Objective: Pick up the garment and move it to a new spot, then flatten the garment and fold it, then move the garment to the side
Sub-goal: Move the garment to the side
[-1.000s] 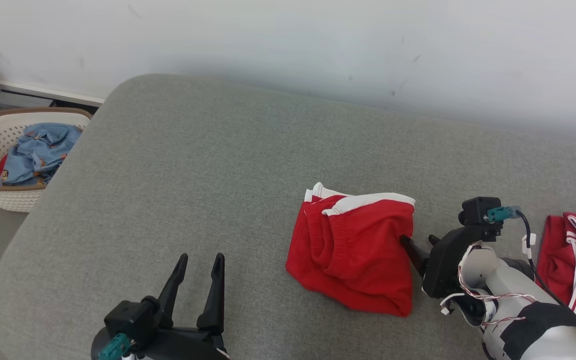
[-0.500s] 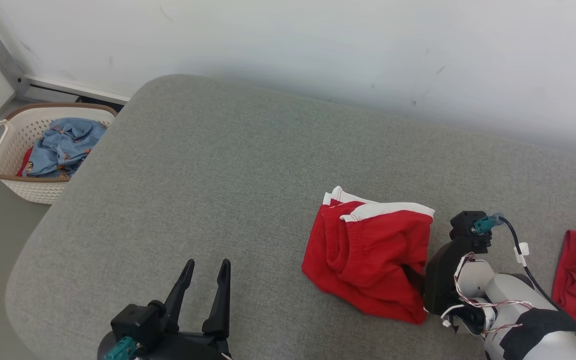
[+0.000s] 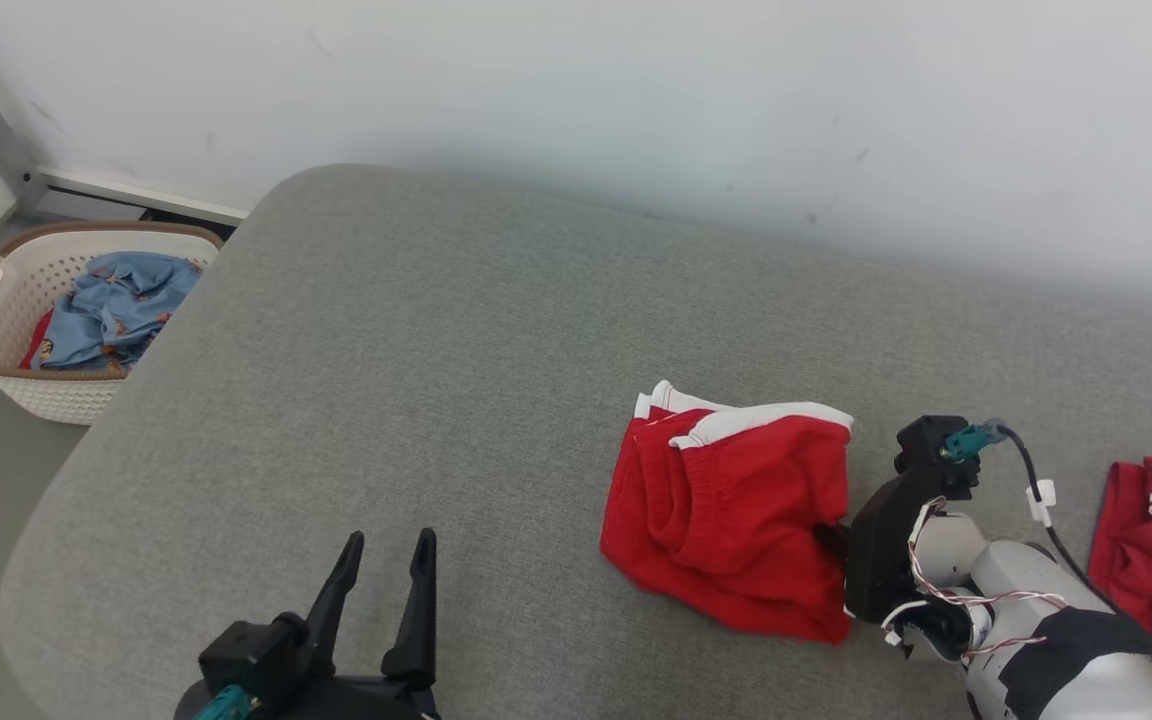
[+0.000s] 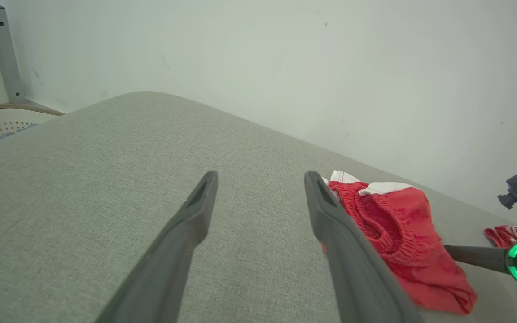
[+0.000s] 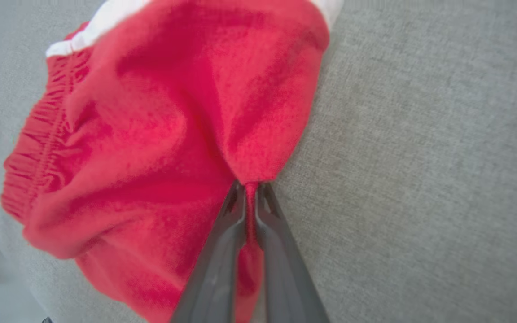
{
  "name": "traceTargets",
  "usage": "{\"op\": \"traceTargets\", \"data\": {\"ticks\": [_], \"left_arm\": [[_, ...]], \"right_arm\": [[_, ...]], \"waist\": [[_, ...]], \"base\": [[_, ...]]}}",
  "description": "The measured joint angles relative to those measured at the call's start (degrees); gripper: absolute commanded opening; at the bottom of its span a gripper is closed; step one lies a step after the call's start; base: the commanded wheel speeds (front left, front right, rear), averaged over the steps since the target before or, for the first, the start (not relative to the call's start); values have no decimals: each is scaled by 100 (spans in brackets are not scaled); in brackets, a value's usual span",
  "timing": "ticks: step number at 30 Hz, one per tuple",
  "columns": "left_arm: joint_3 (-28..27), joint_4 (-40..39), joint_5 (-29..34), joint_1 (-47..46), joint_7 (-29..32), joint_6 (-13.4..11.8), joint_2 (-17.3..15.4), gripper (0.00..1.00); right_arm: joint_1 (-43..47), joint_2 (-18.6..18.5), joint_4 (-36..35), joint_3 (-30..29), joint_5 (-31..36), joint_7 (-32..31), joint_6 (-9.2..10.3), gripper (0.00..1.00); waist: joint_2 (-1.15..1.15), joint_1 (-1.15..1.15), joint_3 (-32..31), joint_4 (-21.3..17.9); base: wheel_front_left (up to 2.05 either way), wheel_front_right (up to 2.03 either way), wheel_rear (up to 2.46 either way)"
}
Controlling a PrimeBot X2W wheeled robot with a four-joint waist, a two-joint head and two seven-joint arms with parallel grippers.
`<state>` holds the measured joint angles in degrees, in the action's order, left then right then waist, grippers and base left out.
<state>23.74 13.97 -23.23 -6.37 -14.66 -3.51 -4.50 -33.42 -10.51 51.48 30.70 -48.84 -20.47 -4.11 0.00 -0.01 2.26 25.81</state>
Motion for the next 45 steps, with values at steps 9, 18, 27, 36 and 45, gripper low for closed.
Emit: {"op": "traceTargets", "data": {"ticks": [9,18,27,36,45], "left_arm": [[-58,-79,1,37,0,0,-63,100],[53,-241,40,27,0,58,-75,100],[93,-397,103,-81,0,105,-132,100],[91,-408,147,-259,0,108,-149,100],[83,-415,163,-375,9,108,-192,100]], "right_arm": [[-224,-257,-98,-49,21,174,-80,0],[-447,-472,-283,-188,19,291,-103,0],[-736,-738,-588,-307,14,445,-144,0],[-825,-942,-684,-426,15,521,-144,0],[-833,-1134,-744,-514,12,579,-143,0]], "waist": [[0,1,-54,-339],[0,1,36,-796],[0,1,366,-1357],[0,1,595,-1707],[1,1,712,-2033]], "base": [[0,0,0],[0,0,0],[0,0,0],[0,0,0],[0,0,0]]}}
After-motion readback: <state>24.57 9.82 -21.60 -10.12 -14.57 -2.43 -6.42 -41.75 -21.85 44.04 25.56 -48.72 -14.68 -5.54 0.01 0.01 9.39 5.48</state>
